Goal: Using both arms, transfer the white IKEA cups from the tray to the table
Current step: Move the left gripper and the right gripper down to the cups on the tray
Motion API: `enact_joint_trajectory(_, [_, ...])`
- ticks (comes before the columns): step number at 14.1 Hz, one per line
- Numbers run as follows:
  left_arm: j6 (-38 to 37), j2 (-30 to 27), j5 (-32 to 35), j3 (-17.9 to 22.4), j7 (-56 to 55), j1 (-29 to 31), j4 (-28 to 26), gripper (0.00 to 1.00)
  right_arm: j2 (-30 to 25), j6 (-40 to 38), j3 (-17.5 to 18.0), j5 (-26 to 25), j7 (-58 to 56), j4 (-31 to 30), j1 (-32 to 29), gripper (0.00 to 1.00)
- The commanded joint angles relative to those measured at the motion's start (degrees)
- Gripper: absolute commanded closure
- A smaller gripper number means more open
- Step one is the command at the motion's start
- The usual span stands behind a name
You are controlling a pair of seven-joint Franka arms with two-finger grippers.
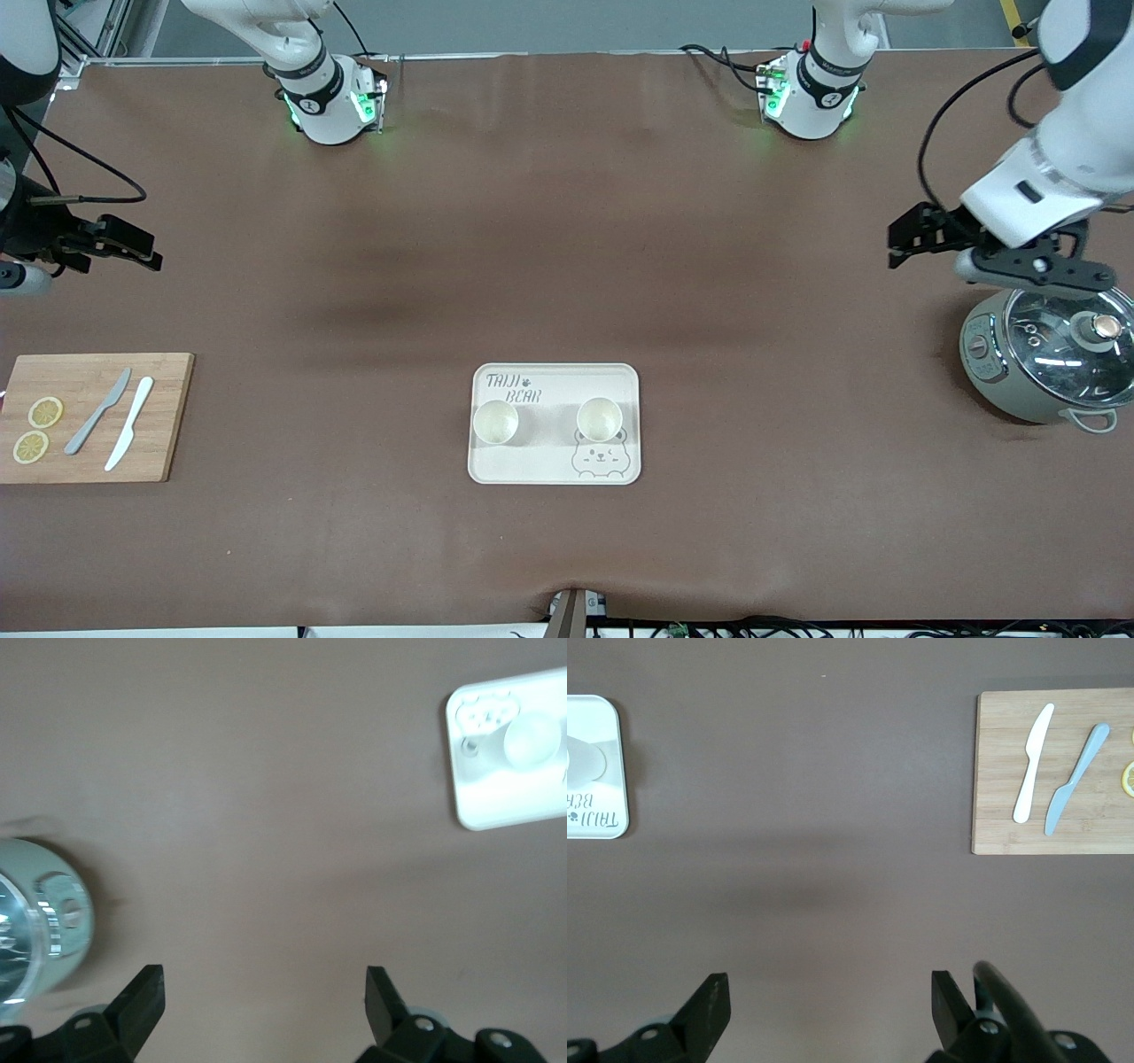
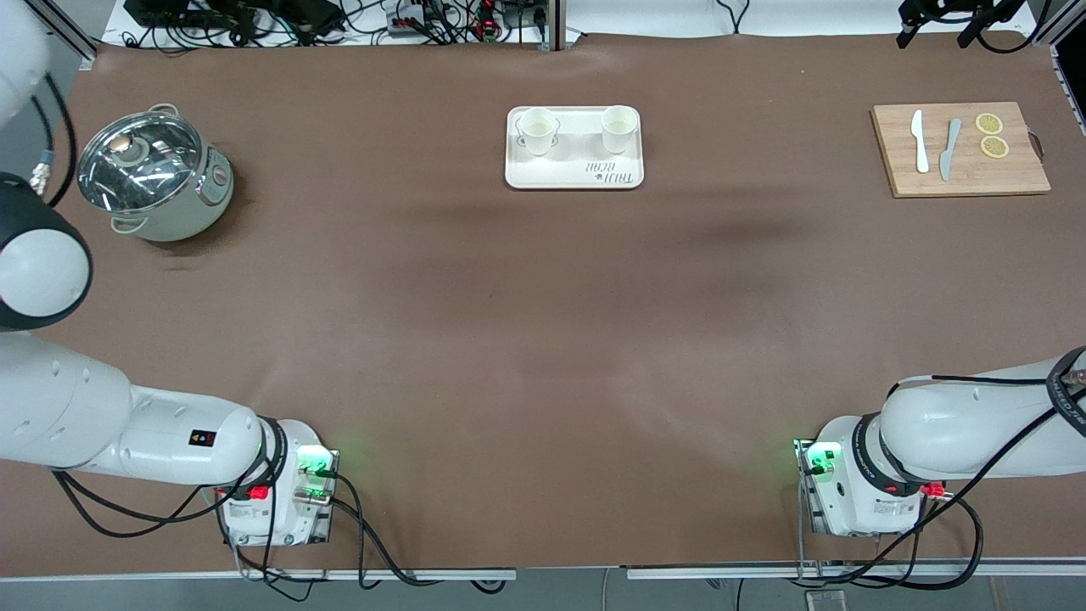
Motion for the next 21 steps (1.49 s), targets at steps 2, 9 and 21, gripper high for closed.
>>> enact_joint_trajectory(2, [1.84, 7.76, 1.97, -4.72, -9.95, -1.08, 5.35, 0.00, 2.68, 3.02, 0.48, 0.08, 0.86, 0.20, 2.86, 0.00])
enact_joint_trajectory(9, [4.20, 22.97, 2.50, -4.29, -13.02, -8.36, 17.59, 0.00, 11.03, 13.12, 0.48, 1.84, 13.24, 0.28, 12.09, 0.00])
enact_joint_trajectory(21, [21.44, 41.42, 3.64, 6.07, -23.23, -25.50, 24.53, 0.00, 27.72, 35.88, 0.48, 10.72, 15.44, 2.04, 20.35, 0.00])
